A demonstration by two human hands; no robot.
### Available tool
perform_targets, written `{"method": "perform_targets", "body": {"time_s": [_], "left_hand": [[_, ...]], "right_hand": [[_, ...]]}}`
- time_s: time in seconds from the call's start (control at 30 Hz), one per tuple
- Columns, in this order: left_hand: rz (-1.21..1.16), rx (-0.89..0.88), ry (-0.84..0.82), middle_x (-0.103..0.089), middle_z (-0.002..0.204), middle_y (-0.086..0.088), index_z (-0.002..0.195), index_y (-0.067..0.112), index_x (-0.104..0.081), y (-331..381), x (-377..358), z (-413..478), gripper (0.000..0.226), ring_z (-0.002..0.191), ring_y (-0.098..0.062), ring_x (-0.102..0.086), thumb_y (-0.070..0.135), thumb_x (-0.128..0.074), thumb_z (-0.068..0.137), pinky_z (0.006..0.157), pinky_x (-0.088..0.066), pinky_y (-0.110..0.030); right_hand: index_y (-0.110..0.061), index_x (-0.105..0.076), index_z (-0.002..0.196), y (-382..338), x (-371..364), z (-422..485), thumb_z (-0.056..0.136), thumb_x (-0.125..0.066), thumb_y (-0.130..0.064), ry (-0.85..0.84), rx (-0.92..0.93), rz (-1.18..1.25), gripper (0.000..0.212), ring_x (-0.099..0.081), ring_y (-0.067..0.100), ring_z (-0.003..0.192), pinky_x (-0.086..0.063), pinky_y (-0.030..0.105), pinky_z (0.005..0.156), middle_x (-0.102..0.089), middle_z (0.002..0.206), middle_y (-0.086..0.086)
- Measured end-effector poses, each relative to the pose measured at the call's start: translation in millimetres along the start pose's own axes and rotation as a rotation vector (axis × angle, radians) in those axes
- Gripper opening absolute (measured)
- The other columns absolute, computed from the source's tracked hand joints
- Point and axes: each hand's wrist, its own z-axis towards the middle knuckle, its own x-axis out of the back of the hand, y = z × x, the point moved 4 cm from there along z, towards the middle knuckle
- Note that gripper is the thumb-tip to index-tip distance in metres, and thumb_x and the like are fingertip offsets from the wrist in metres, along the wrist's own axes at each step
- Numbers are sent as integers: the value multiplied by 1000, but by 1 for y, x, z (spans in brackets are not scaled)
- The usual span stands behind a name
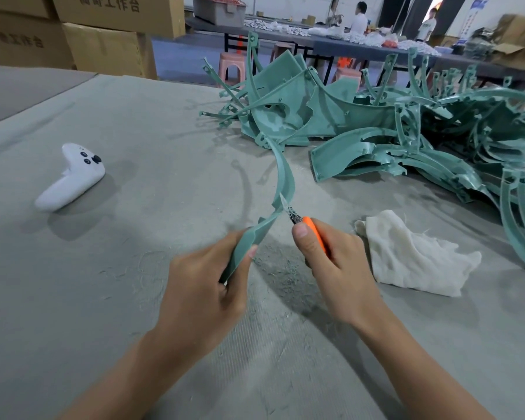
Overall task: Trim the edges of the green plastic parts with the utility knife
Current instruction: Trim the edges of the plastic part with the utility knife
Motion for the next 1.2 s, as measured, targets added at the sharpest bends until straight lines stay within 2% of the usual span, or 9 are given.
{"method": "perform_targets", "body": {"time_s": [0.13,0.27,0.47,0.67,0.77,0.83,0.93,1.03,1.2], "left_hand": [[5,-15,-12,-18,56,29,89,18,-63,0,0,0,12,52,0,-29,21,-51,92,51,-22,3],[30,-21,-17,-21,59,25,89,14,-64,-1,-1,1,13,51,-12,-35,19,-52,90,50,-24,-1],[33,-68,-36,-18,62,27,87,23,-56,7,0,0,6,52,-10,-31,19,-52,90,51,-25,-3],[53,-42,-36,-24,62,31,94,6,-72,10,-2,1,24,56,-3,-32,16,-51,89,59,-25,6],[114,-14,-20,-37,55,18,98,2,-73,5,-1,0,27,65,6,-33,15,-51,88,68,-24,10],[171,-11,-1,-51,53,1,98,1,-73,1,-1,-1,27,66,-2,-36,12,-51,87,70,-24,11],[218,1,17,-56,53,-6,98,1,-73,0,-1,0,26,70,-17,-43,13,-52,87,72,-24,10],[215,11,20,-52,52,-2,98,2,-73,-1,0,0,27,69,-16,-41,14,-51,87,73,-24,10],[127,-46,20,-22,60,26,97,1,-73,5,0,1,27,64,3,-28,15,-51,89,67,-24,10]], "right_hand": [[-11,-33,65,5,2,2,94,-38,-65,8,-24,-20,62,-32,15,51,-31,42,51,-35,56,11],[-15,-32,64,8,2,2,93,-36,-68,15,-38,-67,61,-29,8,51,-28,37,51,-30,53,-1],[-16,-34,63,24,12,10,93,-32,-71,77,-106,-155,63,-32,10,50,-28,36,51,-34,53,-6],[-10,-32,66,25,25,13,95,-35,-66,179,-74,-38,63,-36,27,54,-35,47,54,-35,56,11],[-15,-33,65,9,13,8,96,-34,-68,103,14,-2,62,-35,22,49,-32,42,48,-36,56,11],[-22,-32,64,-1,6,3,95,-33,-69,58,76,17,57,-31,9,47,-27,32,48,-32,53,5],[-27,-31,65,-11,-2,-3,95,-33,-69,6,135,-42,52,-32,12,46,-23,23,51,-28,52,-4],[-25,-31,65,-12,-8,-6,93,-35,-68,-26,128,-69,52,-33,15,46,-24,26,50,-26,51,-5],[-27,-31,63,-2,-1,-1,95,-37,-61,4,75,-14,48,-29,9,48,-23,23,52,-27,53,-5]]}}
